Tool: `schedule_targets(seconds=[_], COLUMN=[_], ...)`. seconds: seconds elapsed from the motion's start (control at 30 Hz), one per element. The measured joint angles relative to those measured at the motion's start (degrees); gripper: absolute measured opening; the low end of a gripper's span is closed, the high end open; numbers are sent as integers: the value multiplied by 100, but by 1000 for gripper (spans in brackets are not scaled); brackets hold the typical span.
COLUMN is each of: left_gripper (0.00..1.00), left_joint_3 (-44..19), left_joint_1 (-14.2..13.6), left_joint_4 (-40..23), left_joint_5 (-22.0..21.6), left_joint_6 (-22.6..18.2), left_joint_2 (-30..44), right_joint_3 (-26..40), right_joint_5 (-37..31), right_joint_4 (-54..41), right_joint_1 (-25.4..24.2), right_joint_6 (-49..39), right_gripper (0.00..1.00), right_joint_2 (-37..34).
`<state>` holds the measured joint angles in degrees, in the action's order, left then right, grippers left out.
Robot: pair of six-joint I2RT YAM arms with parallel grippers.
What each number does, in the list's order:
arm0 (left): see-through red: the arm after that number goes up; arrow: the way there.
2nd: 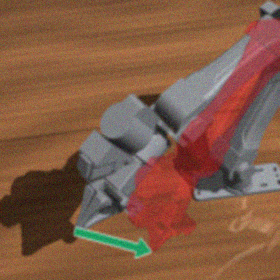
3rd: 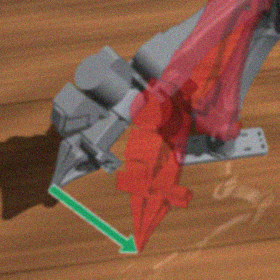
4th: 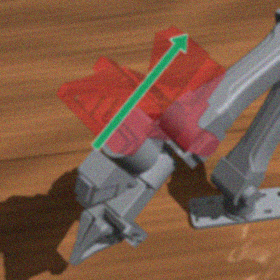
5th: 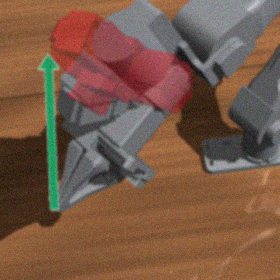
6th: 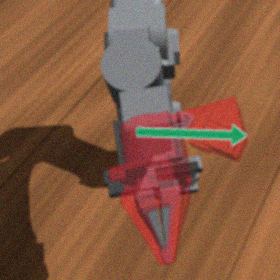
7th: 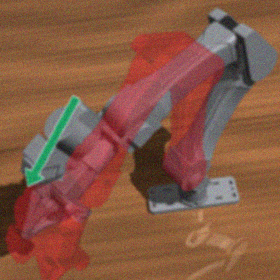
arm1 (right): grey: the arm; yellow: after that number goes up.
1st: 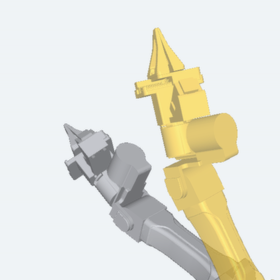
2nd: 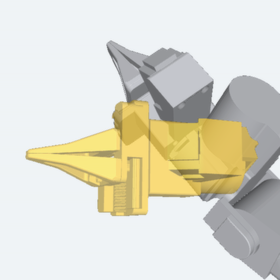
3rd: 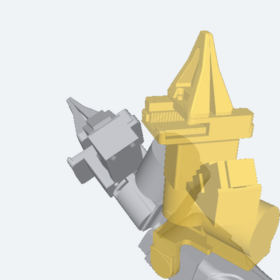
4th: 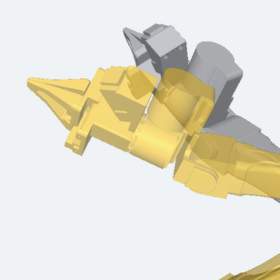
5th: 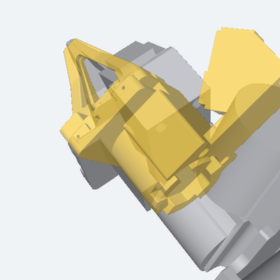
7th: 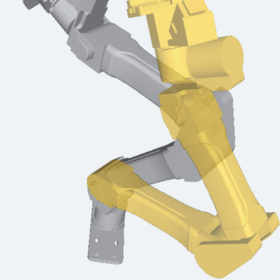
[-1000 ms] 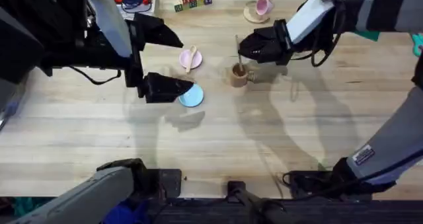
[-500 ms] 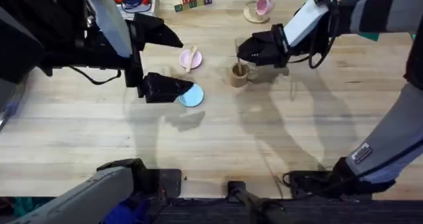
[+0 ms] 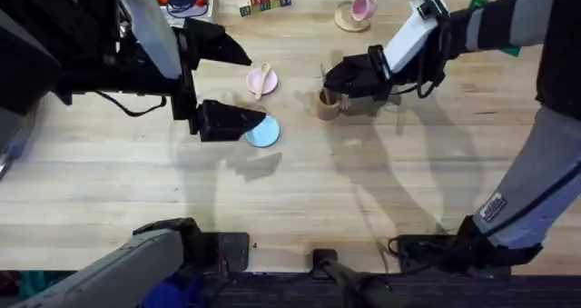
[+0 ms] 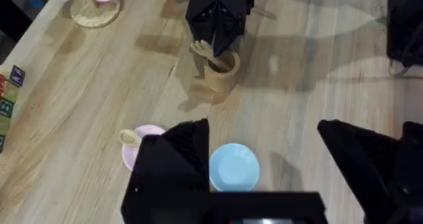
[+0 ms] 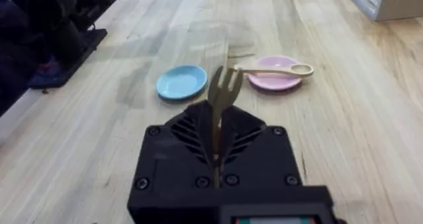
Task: Pick up a utensil and set it on the pink plate, then put the other utensil in the container.
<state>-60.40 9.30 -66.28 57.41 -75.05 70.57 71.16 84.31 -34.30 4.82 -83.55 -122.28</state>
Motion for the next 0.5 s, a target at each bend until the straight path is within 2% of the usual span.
schedule_targets(seconds=[0.07,0.17,0.3,0.37,0.4,0.5], left_gripper=[993,993,993,993,993,993], left_joint_3=[0,0,0,0,0,0], left_joint_1=[0,0,0,0,0,0], left_joint_4=[0,0,0,-1,-2,-2], left_joint_5=[0,0,0,0,0,0], left_joint_6=[0,0,0,0,0,0], left_joint_2=[0,0,0,0,0,0], right_joint_3=[0,0,0,0,0,0], right_joint_5=[0,4,7,7,9,8], right_joint_4=[-3,2,11,19,22,24], right_joint_1=[0,0,0,0,0,0], right_joint_6=[0,2,13,20,22,24], right_gripper=[62,394,681,950,983,995], right_joint_2=[-6,-9,-9,-9,-9,-8])
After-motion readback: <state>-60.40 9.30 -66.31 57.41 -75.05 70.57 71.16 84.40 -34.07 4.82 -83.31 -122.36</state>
